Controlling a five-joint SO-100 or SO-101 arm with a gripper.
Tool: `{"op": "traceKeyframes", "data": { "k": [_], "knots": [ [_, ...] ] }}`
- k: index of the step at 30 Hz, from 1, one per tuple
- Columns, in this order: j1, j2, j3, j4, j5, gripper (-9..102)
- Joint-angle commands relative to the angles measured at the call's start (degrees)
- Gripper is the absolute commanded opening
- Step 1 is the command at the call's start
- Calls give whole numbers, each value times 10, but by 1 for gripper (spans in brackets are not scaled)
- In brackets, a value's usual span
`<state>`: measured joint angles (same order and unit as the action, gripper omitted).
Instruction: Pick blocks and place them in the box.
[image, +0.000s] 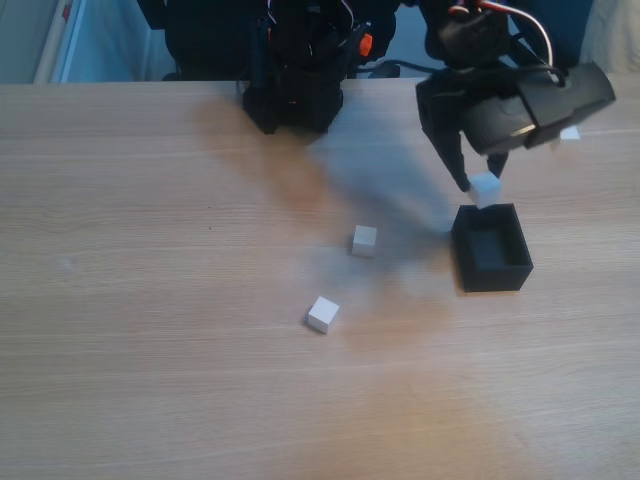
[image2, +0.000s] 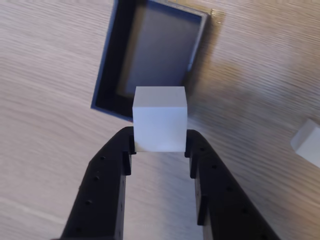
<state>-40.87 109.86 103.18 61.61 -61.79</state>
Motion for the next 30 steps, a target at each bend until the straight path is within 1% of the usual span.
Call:
{"op": "traceKeyframes", "data": {
  "k": [1,8,10,14,18,20,21,22,26,27,30],
  "knots": [
    [-8,-12,-44,-17,11,2],
    [-31,-47,-76,-24,19,2],
    [-32,-54,-77,-28,24,5],
    [-26,-57,-77,-29,28,14],
    [-16,-57,-76,-25,24,19],
    [-13,-57,-76,-20,20,20],
    [-11,-56,-76,-18,20,19],
    [-8,-53,-76,-11,17,16],
    [25,-13,-36,1,15,2],
    [39,2,-21,7,13,0],
    [90,62,42,27,-11,0]
  ]
}}
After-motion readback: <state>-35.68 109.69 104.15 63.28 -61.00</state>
